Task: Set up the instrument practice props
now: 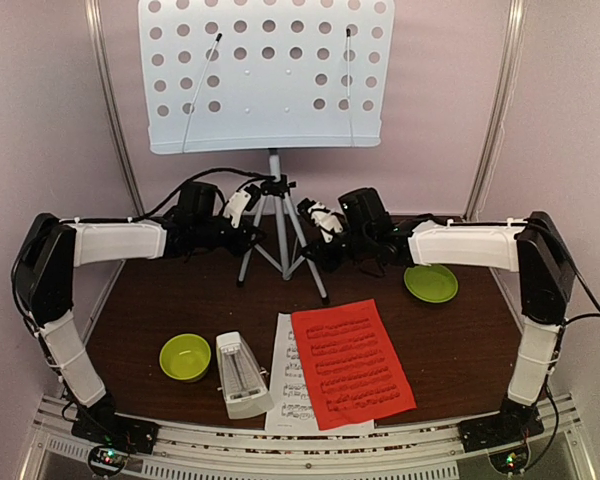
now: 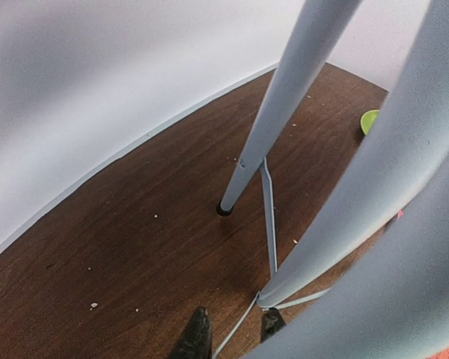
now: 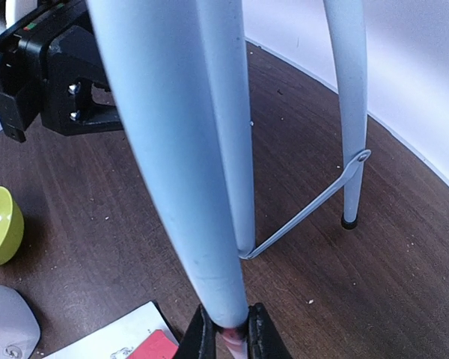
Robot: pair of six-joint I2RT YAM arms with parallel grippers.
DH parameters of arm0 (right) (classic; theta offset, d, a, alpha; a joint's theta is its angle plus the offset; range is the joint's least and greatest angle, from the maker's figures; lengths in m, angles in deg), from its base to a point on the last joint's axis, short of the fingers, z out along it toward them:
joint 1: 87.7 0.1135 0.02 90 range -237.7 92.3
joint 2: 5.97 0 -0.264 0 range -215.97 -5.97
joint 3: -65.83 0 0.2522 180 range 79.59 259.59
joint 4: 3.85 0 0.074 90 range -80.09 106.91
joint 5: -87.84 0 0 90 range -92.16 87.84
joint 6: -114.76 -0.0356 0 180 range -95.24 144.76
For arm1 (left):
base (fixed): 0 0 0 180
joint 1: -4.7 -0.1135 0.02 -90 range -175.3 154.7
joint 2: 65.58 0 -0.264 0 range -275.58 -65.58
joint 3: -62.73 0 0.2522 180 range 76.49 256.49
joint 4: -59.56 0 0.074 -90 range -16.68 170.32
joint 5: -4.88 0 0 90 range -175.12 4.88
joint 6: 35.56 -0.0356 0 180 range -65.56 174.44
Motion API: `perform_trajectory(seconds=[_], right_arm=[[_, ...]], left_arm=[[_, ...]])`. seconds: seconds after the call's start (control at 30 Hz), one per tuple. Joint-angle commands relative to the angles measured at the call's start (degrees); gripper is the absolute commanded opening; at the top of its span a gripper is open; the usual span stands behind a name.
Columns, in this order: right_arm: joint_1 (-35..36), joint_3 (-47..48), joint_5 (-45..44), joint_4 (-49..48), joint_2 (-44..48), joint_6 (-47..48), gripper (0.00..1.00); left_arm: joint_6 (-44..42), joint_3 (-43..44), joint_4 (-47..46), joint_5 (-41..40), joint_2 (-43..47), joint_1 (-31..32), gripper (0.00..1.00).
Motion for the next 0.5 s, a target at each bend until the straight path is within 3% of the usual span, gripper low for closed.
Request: perform_trajectory(seconds=[0.0, 0.23, 0.47], right_arm=[[-6.63, -1.57, -6.33, 7.46, 5.58, 1.27, 0.0], [-9.67, 0.49, -3.59, 12.26, 5.58, 2.44, 0.0], [-9.9, -0.63, 0.94, 10.47, 3.65, 1.79, 0.0]], left_arm=[[2.25, 1.82, 5.35, -9.87, 1.71, -4.97, 0.03], [1.0, 5.39, 10.01, -9.89, 0.55, -4.95, 0.0], [0.58, 6.66, 9.7, -6.23, -0.88, -3.14, 0.01]])
